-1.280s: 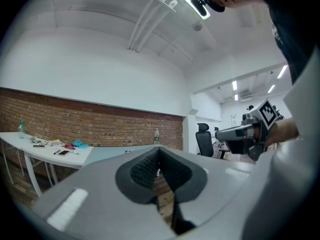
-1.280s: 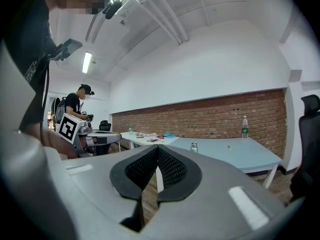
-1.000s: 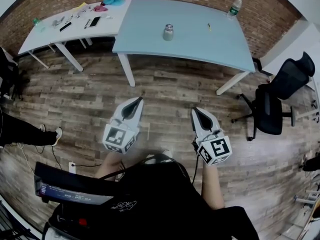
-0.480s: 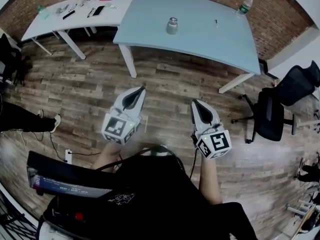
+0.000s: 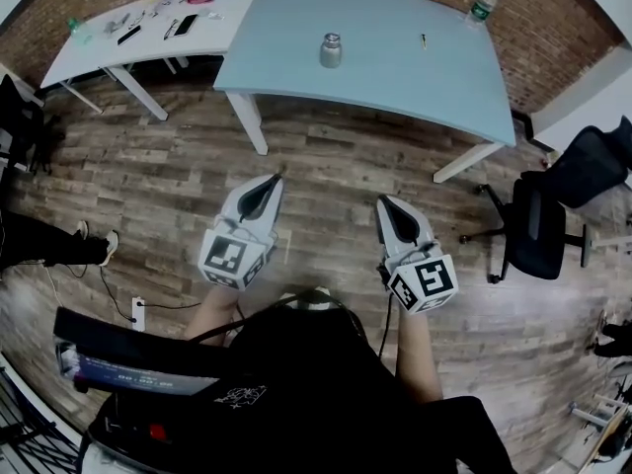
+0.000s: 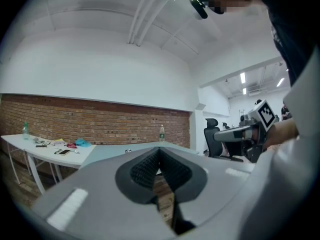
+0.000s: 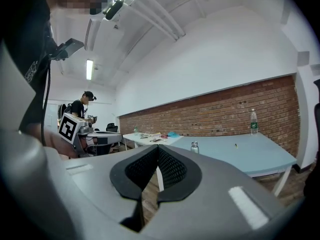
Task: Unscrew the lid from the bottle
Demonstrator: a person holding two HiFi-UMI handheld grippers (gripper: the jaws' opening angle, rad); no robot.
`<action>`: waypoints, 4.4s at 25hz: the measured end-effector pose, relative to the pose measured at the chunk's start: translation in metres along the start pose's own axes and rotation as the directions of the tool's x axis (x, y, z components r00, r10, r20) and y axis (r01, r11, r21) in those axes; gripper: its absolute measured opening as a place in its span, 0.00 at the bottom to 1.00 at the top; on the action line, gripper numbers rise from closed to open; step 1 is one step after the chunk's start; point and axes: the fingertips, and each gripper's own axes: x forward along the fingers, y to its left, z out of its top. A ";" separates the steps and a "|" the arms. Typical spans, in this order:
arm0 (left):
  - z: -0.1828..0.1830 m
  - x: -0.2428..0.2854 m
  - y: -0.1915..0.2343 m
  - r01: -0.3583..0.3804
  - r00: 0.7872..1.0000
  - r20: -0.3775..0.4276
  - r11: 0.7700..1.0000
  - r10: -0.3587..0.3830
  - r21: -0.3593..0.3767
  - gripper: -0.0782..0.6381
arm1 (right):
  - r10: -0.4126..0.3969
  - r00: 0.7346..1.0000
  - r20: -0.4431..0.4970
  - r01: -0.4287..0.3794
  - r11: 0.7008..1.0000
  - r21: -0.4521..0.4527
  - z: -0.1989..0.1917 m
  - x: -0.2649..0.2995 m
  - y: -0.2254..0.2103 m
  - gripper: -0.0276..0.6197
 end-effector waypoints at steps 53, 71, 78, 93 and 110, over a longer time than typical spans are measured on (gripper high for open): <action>0.001 0.049 0.088 0.116 0.992 0.043 0.993 -0.115 -0.027 0.11 | -0.119 0.993 -0.001 0.119 0.993 -0.016 0.017 0.086 -0.003 0.05; 0.003 0.050 0.099 0.079 0.996 0.044 0.996 -0.078 -0.028 0.11 | -0.076 0.997 -0.002 0.076 0.997 -0.017 0.020 0.100 -0.006 0.05; 0.006 0.081 0.123 0.055 0.998 0.027 0.998 -0.054 -0.034 0.11 | -0.039 0.999 -0.024 0.039 0.999 -0.006 0.023 0.140 -0.028 0.05; 0.017 0.124 0.119 -0.009 1.000 0.023 1.000 0.010 -0.020 0.11 | 0.039 0.999 -0.019 -0.039 0.999 -0.010 0.033 0.161 -0.073 0.05; 0.021 0.156 0.115 -0.063 0.998 0.016 0.998 0.064 -0.017 0.11 | 0.096 0.995 -0.017 -0.096 0.995 0.008 0.032 0.176 -0.110 0.05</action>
